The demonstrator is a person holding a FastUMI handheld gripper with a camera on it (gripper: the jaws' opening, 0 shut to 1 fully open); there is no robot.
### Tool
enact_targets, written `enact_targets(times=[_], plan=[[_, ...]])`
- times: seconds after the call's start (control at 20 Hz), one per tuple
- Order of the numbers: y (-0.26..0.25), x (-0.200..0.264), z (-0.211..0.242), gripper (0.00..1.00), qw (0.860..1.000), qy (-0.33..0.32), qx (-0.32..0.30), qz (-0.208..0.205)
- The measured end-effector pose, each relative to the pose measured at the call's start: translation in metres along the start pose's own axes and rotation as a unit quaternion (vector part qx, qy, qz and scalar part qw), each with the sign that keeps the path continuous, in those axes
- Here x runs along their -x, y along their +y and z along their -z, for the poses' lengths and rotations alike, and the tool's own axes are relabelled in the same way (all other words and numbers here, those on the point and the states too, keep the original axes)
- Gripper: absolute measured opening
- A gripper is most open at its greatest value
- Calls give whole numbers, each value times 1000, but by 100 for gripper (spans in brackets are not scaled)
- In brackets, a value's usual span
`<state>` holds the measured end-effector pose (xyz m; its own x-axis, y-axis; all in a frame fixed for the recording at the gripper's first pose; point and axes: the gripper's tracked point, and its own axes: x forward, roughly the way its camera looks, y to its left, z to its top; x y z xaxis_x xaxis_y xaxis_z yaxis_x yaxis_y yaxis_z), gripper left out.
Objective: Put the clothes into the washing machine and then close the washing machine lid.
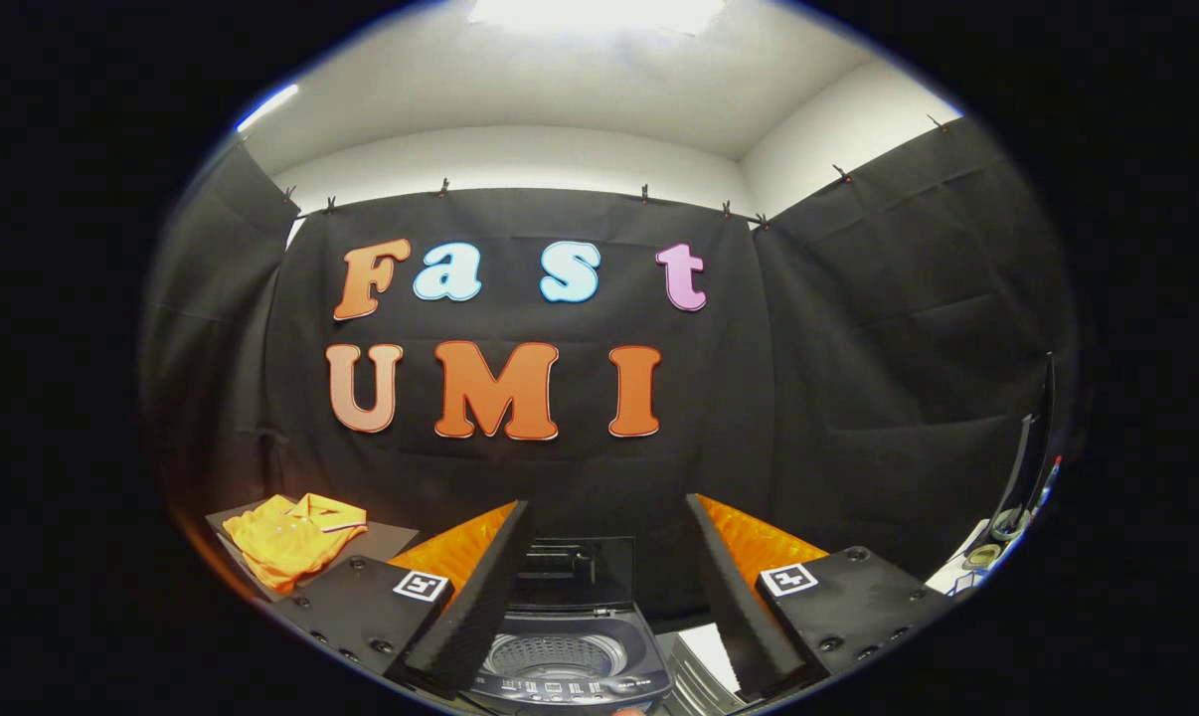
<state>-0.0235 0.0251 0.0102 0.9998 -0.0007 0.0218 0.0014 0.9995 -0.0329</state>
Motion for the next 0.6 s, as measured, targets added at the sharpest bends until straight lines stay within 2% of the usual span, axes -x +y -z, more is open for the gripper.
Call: enact_targets(times=[0.6], plan=[[25, 17, 0, 98, 1000, 1, -8, 9]])
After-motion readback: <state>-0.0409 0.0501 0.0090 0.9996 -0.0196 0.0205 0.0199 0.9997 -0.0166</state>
